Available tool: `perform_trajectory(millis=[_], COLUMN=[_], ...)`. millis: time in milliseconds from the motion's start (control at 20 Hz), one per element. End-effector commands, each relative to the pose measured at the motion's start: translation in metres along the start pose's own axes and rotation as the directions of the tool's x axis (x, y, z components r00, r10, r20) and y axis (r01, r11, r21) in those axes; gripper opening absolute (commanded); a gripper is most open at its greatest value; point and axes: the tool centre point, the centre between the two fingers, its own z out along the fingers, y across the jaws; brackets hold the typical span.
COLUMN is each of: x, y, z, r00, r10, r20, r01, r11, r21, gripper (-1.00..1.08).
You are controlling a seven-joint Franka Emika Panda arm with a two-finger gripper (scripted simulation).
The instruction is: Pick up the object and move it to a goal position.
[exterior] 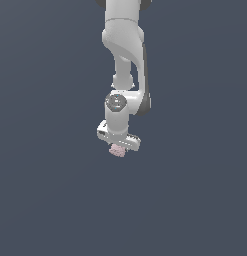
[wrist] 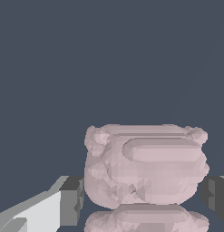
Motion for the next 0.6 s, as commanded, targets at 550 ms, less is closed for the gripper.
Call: perform_trajectory(millis=[550], x=[-0.003], y=[-0.017], z=[-0.044], r00=[1.0], r10=[0.0], r20=[0.0], r01=[0.0], r11=[1.0], r21=[0.0], gripper=[-1.0])
